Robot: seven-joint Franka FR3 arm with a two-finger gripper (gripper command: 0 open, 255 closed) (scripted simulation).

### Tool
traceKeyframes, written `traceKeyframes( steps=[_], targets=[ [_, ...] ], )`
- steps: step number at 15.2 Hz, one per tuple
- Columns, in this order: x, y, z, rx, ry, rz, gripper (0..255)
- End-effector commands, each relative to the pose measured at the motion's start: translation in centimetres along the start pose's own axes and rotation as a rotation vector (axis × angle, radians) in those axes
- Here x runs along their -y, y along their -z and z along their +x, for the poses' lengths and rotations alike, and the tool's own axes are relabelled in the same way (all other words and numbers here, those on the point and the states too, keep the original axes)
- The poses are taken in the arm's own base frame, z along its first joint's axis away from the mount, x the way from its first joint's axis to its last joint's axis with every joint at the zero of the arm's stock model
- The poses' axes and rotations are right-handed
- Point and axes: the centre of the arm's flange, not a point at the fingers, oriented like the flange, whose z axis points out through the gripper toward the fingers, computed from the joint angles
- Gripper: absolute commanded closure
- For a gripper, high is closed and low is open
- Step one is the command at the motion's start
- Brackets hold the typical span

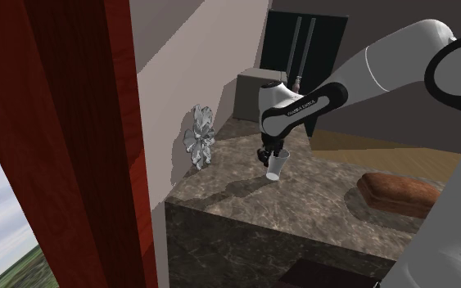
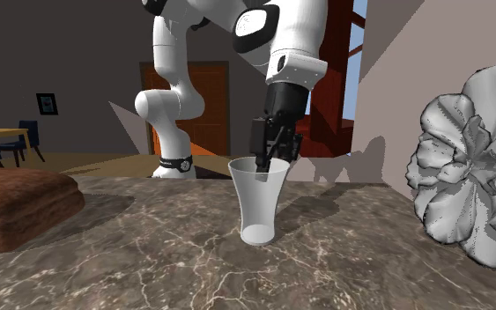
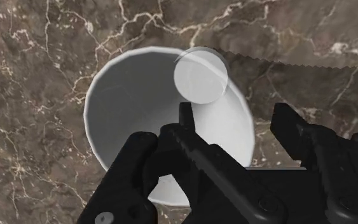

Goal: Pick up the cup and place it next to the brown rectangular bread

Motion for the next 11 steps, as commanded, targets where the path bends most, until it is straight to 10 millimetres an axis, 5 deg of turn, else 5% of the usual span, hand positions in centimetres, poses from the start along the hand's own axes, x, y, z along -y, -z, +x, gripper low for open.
traceKeyframes(
  steps=[1,11],
  targets=[
    [0.0,0.0,0.0,0.0,0.0,0.0,255],
    [-0.3,1.0,0.0,0.0,0.0,0.0,255]
  ],
)
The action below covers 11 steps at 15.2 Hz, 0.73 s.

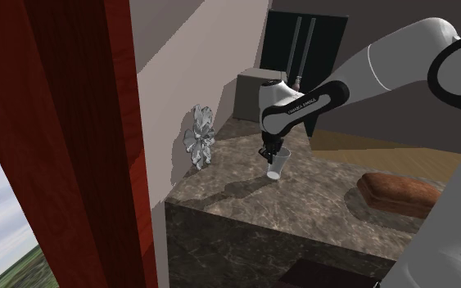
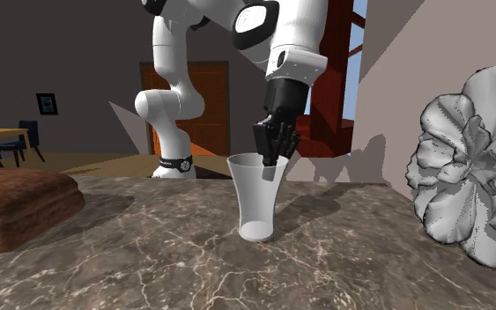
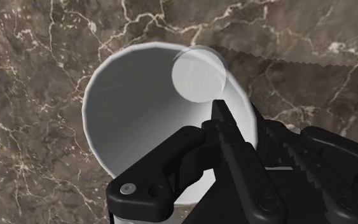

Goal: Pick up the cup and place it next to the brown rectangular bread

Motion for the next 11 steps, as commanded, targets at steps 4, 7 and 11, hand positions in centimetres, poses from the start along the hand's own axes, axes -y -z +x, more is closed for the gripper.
traceKeyframes(
  steps=[4,7,11],
  targets=[
    [-0.7,2.4,0.0,0.0,0.0,0.0,255],
    [-1.1,3.9,0.0,0.0,0.0,0.0,255],
    [-1.7,6.0,0.0,0.0,0.0,0.0,255]
  ],
)
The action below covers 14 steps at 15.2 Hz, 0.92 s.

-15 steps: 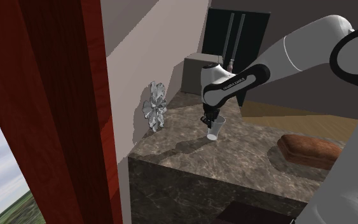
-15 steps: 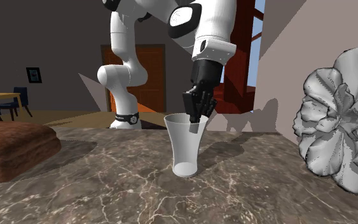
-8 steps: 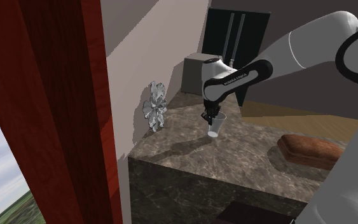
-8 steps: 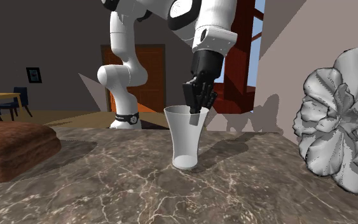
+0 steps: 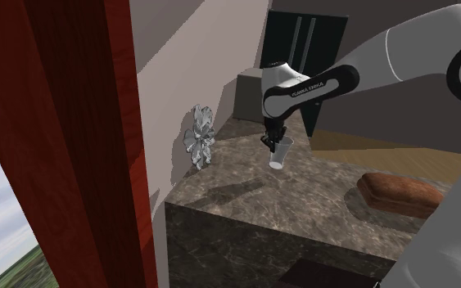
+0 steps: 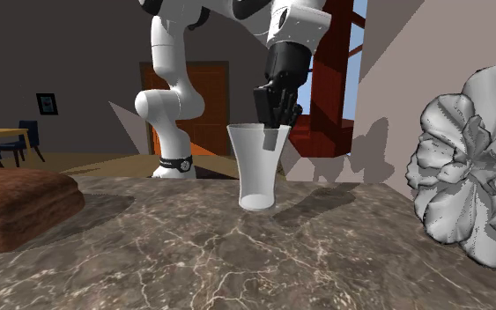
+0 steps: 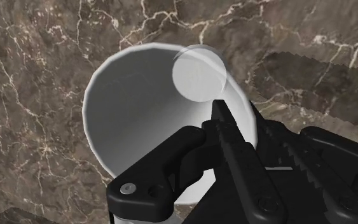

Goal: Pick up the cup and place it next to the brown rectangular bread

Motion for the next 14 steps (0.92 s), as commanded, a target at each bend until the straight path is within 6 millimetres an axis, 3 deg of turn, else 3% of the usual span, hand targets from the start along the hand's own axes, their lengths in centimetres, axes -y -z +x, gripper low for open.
traceKeyframes(
  steps=[1,14],
  targets=[
    [-0.4,1.1,0.0,0.0,0.0,0.0,255],
    [-2.2,7.7,-0.1,0.0,0.0,0.0,255]
  ],
)
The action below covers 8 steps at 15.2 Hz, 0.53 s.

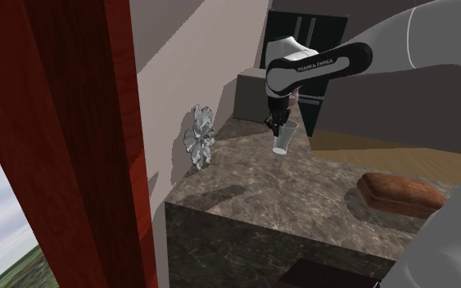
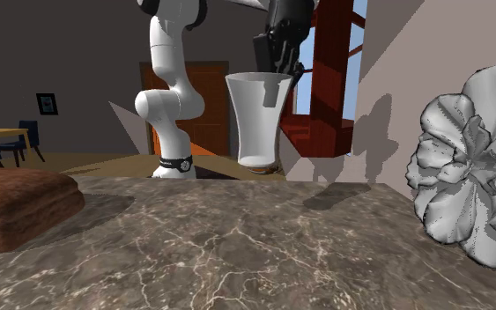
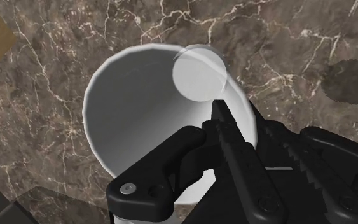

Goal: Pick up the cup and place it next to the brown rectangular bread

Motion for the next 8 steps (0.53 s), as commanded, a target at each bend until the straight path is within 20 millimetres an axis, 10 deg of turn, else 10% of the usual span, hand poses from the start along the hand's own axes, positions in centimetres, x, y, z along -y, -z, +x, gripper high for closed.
traceKeyframes(
  steps=[1,8],
  targets=[
    [-0.2,1.1,0.0,0.0,0.0,0.0,255],
    [-1.2,4.6,-0.1,0.0,0.0,0.0,255]
  ],
)
